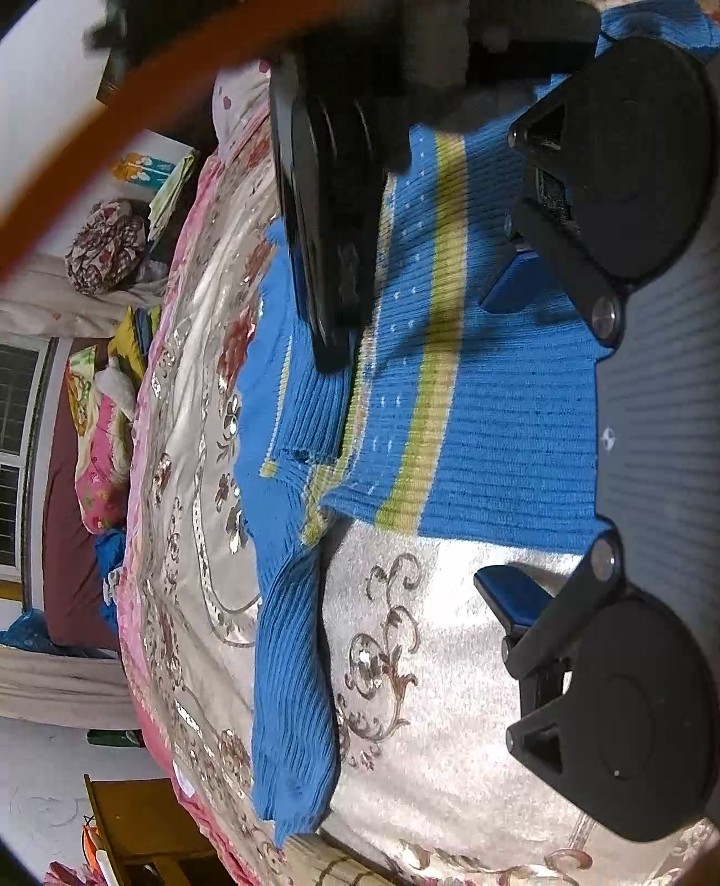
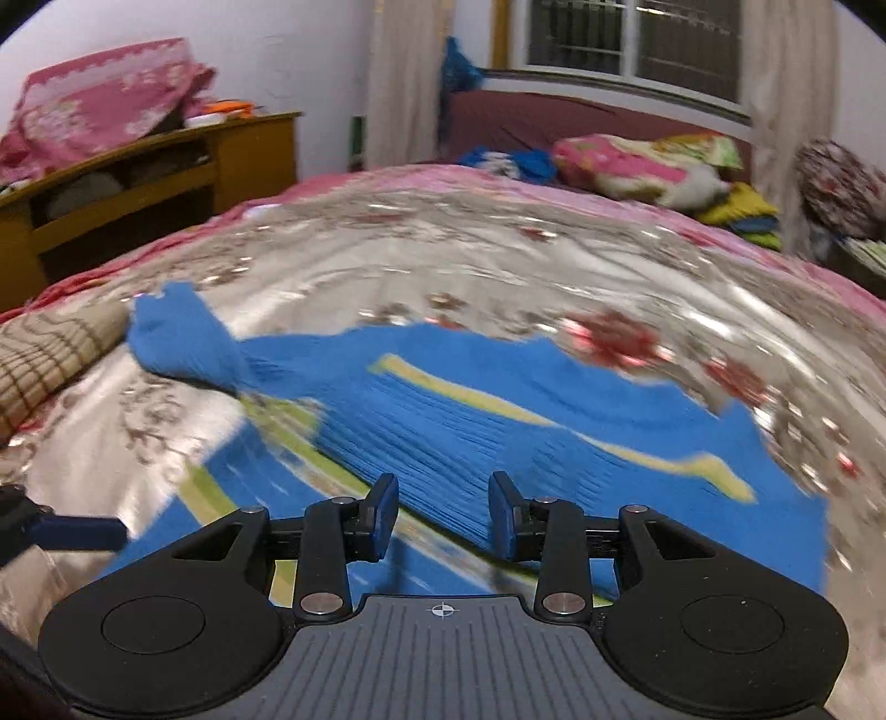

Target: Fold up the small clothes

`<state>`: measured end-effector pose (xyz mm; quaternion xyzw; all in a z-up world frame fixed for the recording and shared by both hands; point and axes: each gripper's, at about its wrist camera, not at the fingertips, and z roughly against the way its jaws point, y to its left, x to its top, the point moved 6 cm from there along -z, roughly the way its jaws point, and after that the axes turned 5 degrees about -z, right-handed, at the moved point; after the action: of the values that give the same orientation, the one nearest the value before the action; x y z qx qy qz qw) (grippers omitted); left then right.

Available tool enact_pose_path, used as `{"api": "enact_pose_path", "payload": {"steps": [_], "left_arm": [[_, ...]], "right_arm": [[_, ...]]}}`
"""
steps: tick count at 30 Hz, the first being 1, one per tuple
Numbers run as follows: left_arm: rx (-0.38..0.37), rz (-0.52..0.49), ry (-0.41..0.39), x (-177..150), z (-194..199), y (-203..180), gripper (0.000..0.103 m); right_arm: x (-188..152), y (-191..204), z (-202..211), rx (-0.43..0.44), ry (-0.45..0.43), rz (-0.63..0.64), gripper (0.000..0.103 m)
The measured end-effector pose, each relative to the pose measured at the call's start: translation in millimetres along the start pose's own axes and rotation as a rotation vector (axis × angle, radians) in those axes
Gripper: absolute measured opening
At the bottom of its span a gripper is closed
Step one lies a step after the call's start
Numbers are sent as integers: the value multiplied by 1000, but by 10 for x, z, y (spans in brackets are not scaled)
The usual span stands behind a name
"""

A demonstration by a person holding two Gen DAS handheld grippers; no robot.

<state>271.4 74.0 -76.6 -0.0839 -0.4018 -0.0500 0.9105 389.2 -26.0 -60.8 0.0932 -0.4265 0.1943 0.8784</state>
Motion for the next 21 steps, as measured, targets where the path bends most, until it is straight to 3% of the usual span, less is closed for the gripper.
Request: {"api": "enact_pose_path", "payload": {"steps": [5, 14, 16, 18, 21], "left_arm": [[1, 10, -10, 28, 30, 44, 103], [0, 26, -14, 46, 43, 76, 103], [1, 25, -15, 49, 45, 76, 103], [0, 26, -17, 53, 46, 79, 103], [0, 32, -21, 63, 54, 90, 103]], "right_arm": [[49, 231, -286, 7, 43, 112, 38], [46, 289, -533, -2, 63, 122, 38], [64, 279, -554, -9, 64, 115, 34], [90, 267, -544, -17, 62, 96, 13], [156, 251, -466, -9, 37, 58, 11]]}}
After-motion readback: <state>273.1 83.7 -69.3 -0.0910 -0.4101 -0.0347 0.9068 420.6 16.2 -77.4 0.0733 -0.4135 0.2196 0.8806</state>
